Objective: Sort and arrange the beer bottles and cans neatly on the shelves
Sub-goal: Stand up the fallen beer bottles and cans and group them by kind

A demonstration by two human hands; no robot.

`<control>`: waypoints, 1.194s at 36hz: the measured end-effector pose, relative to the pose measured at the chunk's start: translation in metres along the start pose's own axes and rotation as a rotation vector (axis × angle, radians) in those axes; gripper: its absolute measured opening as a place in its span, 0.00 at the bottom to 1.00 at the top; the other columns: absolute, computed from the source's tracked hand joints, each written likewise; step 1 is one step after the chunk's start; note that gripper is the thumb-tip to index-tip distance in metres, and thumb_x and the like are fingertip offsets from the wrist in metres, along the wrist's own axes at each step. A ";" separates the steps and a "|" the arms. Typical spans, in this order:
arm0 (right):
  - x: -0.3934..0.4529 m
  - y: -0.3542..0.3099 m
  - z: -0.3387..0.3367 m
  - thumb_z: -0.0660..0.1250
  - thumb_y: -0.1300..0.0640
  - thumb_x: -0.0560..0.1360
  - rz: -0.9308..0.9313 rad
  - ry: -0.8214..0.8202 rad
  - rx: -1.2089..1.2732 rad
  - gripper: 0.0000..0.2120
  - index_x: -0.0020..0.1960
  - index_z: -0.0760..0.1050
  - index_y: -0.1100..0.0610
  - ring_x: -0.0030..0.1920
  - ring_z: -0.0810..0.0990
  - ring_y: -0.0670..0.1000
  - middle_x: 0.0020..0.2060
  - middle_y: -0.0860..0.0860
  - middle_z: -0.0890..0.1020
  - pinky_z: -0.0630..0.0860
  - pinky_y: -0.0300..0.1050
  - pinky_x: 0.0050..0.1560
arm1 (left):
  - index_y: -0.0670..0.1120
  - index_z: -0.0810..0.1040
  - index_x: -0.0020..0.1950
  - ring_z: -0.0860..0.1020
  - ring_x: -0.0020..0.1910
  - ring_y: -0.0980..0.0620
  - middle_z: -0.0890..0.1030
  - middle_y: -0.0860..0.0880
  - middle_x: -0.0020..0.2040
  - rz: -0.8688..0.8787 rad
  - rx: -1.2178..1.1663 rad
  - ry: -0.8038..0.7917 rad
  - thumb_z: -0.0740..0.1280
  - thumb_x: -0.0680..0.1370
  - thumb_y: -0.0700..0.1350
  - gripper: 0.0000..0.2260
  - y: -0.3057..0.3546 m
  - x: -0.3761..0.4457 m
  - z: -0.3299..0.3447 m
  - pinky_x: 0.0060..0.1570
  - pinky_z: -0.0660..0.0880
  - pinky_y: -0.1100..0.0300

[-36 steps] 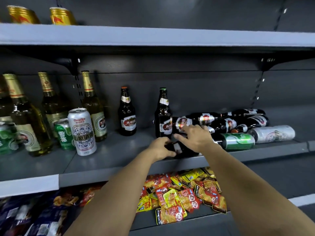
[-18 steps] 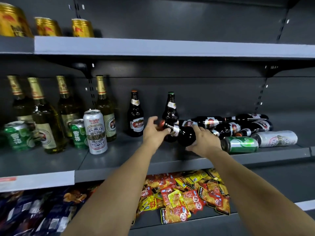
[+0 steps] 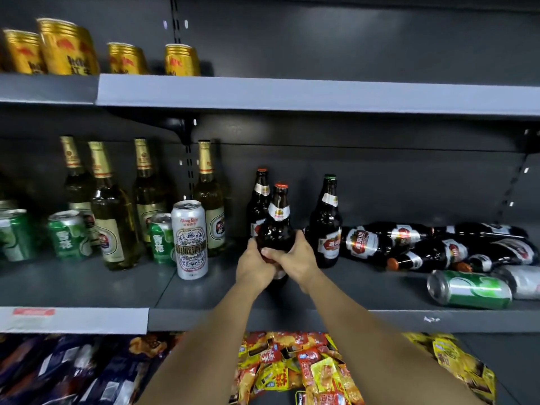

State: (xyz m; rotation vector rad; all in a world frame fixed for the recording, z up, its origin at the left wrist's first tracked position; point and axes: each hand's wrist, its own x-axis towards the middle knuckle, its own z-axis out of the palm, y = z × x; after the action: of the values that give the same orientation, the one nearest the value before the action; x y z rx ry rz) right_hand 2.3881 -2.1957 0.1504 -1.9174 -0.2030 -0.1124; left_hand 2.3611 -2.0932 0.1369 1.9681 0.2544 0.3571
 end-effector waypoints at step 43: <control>-0.011 0.082 -0.328 0.74 0.49 0.69 0.263 -0.498 -1.056 0.47 0.79 0.49 0.49 0.74 0.60 0.58 0.76 0.53 0.59 0.65 0.56 0.69 | 0.55 0.67 0.71 0.68 0.66 0.49 0.72 0.51 0.66 0.318 0.237 -0.305 0.72 0.70 0.46 0.30 0.106 -0.096 0.265 0.61 0.71 0.51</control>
State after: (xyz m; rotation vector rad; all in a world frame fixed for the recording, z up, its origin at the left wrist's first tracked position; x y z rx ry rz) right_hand 2.4003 -2.5317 0.1871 -2.9826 -0.2431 0.5460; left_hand 2.3688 -2.3933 0.1183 2.2689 -0.2251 0.2320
